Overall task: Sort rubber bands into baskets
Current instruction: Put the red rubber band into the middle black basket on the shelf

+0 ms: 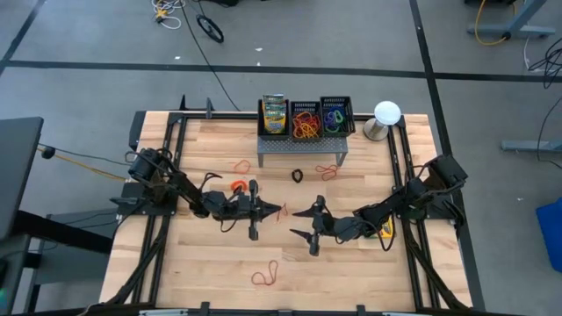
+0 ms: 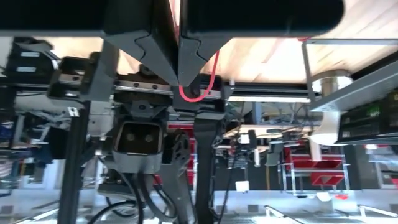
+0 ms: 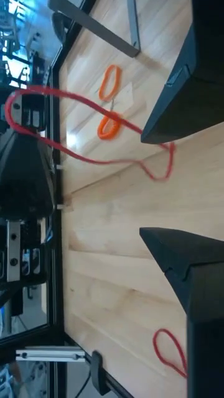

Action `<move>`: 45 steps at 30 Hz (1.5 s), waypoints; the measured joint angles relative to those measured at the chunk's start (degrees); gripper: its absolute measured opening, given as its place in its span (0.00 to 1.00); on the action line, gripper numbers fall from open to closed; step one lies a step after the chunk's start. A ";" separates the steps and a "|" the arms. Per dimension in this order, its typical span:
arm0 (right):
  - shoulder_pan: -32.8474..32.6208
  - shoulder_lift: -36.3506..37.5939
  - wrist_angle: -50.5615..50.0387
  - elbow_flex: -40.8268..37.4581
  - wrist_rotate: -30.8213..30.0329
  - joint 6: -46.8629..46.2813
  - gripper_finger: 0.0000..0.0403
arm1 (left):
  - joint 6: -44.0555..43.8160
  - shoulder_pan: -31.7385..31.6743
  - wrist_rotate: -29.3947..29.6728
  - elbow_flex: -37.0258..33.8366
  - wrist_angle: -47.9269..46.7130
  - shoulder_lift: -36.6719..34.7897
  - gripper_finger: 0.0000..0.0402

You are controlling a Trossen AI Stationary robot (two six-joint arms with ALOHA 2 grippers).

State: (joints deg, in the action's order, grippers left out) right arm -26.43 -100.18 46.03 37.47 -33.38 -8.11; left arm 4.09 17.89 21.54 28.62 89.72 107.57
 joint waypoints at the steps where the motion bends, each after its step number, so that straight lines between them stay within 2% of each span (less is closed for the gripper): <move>1: 0.02 0.00 0.09 0.00 0.02 0.10 0.60 | -0.13 0.00 -0.68 0.00 -0.01 0.00 0.02; 13: 2.75 0.00 4.57 -0.04 -0.52 2.81 0.60 | 0.00 0.00 -8.51 3.06 -1.71 0.33 0.02; 17: 4.32 -0.12 4.95 -0.04 2.67 2.83 0.56 | 0.68 0.00 -8.53 4.45 -3.65 0.33 0.02; 21: 4.38 -1.16 5.72 -0.04 3.41 2.98 0.39 | 1.14 0.03 -7.85 4.61 -4.48 0.33 0.02; 25: 4.27 -1.11 4.84 -0.04 3.40 2.99 0.10 | 1.07 0.92 -2.63 4.29 -5.75 0.23 0.06; 27: 3.94 -1.11 4.99 -0.04 2.68 3.80 0.03 | 2.22 1.79 0.41 3.47 -6.78 -0.50 0.10; 31: 3.33 -1.11 4.75 -0.04 -0.14 3.97 0.05 | 2.96 3.74 5.08 0.13 -8.34 -4.51 0.22; 37: 3.37 -1.11 4.43 -0.04 -1.06 4.08 0.02 | 0.34 5.75 6.61 -7.33 -10.11 -12.55 0.39; 41: 3.55 -1.04 4.77 -0.04 -1.06 4.56 0.01 | -1.26 5.65 7.39 -12.47 -10.22 -15.37 0.45; 45: 4.33 0.11 4.69 0.04 -2.30 5.57 0.01 | -3.26 4.56 7.71 -15.95 -10.41 -15.55 0.45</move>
State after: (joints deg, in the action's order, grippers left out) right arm -22.09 -100.07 50.72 37.52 -35.68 -2.54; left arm 0.83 22.45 29.26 12.67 79.31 92.02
